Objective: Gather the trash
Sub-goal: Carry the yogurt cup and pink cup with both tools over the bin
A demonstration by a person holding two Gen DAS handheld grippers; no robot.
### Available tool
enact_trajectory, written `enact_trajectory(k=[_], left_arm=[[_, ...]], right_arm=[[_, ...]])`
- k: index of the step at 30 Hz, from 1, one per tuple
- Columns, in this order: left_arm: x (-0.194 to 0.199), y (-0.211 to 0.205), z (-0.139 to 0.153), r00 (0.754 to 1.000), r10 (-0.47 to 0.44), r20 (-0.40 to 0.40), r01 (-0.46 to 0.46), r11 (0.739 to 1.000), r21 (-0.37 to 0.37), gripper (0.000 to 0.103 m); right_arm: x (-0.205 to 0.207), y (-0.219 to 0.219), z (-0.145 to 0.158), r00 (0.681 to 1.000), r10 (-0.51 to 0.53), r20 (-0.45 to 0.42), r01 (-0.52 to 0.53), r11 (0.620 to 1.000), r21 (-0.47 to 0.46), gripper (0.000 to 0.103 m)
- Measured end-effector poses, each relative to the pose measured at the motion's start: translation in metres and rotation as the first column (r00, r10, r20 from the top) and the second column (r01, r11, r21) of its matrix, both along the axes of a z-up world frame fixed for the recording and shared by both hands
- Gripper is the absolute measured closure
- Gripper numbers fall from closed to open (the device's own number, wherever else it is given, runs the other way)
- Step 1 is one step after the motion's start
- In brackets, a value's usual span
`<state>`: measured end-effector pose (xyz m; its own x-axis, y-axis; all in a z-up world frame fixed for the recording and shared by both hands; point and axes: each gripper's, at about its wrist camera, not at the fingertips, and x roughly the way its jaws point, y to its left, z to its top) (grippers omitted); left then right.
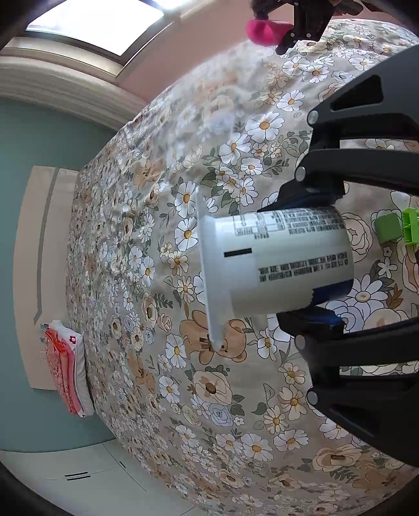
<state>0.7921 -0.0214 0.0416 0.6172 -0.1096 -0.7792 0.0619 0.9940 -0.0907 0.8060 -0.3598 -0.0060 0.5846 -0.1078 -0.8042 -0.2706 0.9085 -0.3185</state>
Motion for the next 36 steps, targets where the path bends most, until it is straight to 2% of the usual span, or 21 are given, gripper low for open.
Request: enact_trajectory(k=[2, 5, 10, 18, 23, 29, 36], left_arm=[[-0.025, 0.009, 0.009, 1.0, 0.013, 0.001, -0.013, 1.0, -0.007, 0.052], [-0.075, 0.014, 0.03, 1.0, 0.013, 0.021, -0.014, 0.999, 0.034, 0.052], [-0.171, 0.02, 0.073, 1.0, 0.004, 0.028, -0.005, 0.998, 0.059, 0.052], [-0.334, 0.024, 0.158, 0.99, -0.042, 0.134, 0.035, 0.998, 0.057, 0.052], [-0.414, 0.023, 0.192, 0.977, -0.084, 0.196, 0.069, 0.995, 0.078, 0.052], [-0.484, 0.031, 0.204, 0.969, -0.114, 0.221, 0.108, 0.993, 0.041, 0.052], [-0.548, 0.037, 0.192, 0.96, -0.175, 0.218, 0.171, 0.985, 0.041, 0.052]], right_arm=[[-0.02, 0.011, 0.011, 1.0, 0.009, 0.011, -0.009, 1.0, 0.006, 0.037], [-0.062, 0.029, 0.038, 0.998, 0.028, 0.05, -0.028, 1.0, 0.0, 0.037], [-0.151, 0.048, 0.09, 0.996, 0.029, 0.084, -0.038, 0.994, 0.102, 0.037], [-0.303, 0.07, 0.173, 0.988, 0.041, 0.146, -0.06, 0.991, 0.124, 0.037], [-0.387, 0.077, 0.221, 0.976, 0.06, 0.21, -0.086, 0.989, 0.117, 0.037], [-0.467, 0.084, 0.257, 0.963, 0.075, 0.258, -0.115, 0.983, 0.142, 0.037], [-0.533, 0.098, 0.261, 0.956, 0.105, 0.272, -0.147, 0.979, 0.138, 0.037]])
